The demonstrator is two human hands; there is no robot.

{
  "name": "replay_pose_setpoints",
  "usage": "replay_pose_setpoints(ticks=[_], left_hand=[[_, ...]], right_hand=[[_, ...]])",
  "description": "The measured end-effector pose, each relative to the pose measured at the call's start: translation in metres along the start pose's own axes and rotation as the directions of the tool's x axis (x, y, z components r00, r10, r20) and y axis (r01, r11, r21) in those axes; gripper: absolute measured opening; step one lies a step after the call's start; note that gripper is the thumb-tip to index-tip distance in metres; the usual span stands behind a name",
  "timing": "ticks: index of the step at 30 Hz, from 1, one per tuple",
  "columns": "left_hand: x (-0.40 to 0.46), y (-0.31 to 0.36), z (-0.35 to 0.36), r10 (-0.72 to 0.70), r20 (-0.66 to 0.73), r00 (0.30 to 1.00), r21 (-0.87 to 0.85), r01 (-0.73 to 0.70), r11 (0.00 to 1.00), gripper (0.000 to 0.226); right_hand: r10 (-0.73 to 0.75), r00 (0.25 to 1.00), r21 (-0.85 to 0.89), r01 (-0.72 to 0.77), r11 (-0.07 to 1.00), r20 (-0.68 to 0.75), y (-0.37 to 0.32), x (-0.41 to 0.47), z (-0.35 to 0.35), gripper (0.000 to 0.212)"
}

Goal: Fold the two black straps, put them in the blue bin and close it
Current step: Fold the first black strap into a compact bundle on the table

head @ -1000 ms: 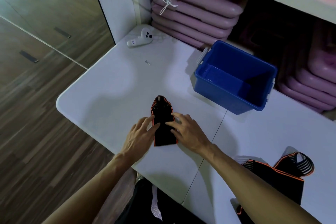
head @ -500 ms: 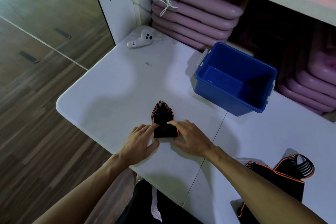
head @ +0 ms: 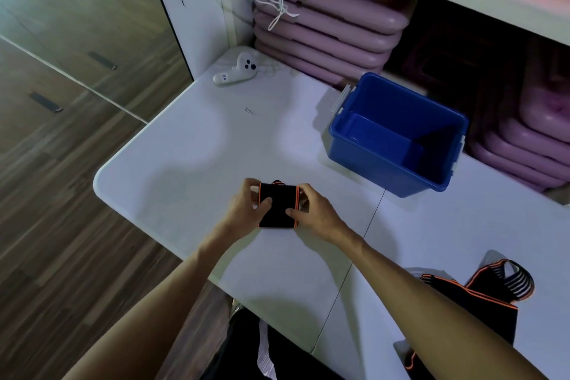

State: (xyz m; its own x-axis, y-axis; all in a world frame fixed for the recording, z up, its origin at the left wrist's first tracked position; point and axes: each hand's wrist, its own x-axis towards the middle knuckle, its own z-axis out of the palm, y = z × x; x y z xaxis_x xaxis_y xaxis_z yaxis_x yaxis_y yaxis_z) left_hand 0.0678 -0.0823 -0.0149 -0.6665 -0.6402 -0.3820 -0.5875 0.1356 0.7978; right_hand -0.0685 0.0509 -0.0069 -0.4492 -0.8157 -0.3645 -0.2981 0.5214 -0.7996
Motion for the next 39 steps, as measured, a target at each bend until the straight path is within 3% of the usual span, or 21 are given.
replay_pose_setpoints(ticks=[3, 5, 7, 10, 13, 17, 20, 24, 26, 29, 39], left_hand=[[0.003, 0.006, -0.005, -0.019, 0.078, 0.997, -0.017, 0.02, 1.0, 0.056], [0.004, 0.01, -0.008, 0.042, 0.085, 0.995, 0.01, -0.043, 0.999, 0.061], [0.003, 0.014, -0.007, 0.189, 0.045, 0.981, 0.086, -0.192, 0.978, 0.059], [-0.002, 0.016, 0.003, 0.479, 0.028, 0.877, 0.291, -0.466, 0.835, 0.052], [-0.01, 0.006, 0.015, 0.594, 0.113, 0.796, 0.405, -0.583, 0.704, 0.053], [-0.02, -0.026, 0.014, 0.602, 0.265, 0.753, 0.417, -0.653, 0.633, 0.048], [-0.018, -0.034, 0.012, 0.627, 0.291, 0.723, 0.379, -0.689, 0.618, 0.048], [0.009, -0.012, 0.023, 0.629, 0.305, 0.715, 0.35, -0.698, 0.624, 0.05], [0.024, 0.005, 0.031, 0.619, 0.327, 0.714, 0.352, -0.7, 0.622, 0.04], [0.049, 0.032, 0.043, 0.577, 0.34, 0.743, 0.323, -0.668, 0.67, 0.039], [0.077, 0.052, 0.047, 0.623, 0.424, 0.657, 0.344, -0.753, 0.561, 0.045]], right_hand=[[0.025, 1.0, 0.061, -0.025, 0.998, 0.001, -0.001, 0.002, -0.002, 0.066], [0.017, 1.0, 0.063, -0.016, 0.998, -0.016, -0.002, 0.0, -0.002, 0.072], [-0.023, 0.995, 0.037, 0.027, 0.999, -0.095, -0.002, -0.004, 0.0, 0.069], [-0.096, 0.97, -0.008, 0.096, 0.995, -0.223, 0.003, -0.015, 0.002, 0.053], [-0.158, 0.97, -0.126, 0.137, 0.983, -0.184, 0.018, -0.032, 0.007, 0.041], [-0.24, 0.964, -0.381, 0.18, 0.907, -0.116, 0.039, -0.056, 0.017, 0.053], [-0.238, 0.957, -0.507, 0.123, 0.853, -0.168, 0.04, -0.064, 0.027, 0.061], [-0.182, 0.919, -0.482, -0.01, 0.876, -0.351, 0.037, -0.054, 0.026, 0.048], [-0.133, 0.893, -0.458, -0.088, 0.885, -0.429, 0.036, -0.046, 0.016, 0.041], [-0.092, 0.855, -0.416, -0.152, 0.897, -0.511, 0.035, -0.033, -0.002, 0.04], [0.009, 0.846, -0.393, -0.257, 0.883, -0.533, 0.037, -0.019, -0.014, 0.056]])
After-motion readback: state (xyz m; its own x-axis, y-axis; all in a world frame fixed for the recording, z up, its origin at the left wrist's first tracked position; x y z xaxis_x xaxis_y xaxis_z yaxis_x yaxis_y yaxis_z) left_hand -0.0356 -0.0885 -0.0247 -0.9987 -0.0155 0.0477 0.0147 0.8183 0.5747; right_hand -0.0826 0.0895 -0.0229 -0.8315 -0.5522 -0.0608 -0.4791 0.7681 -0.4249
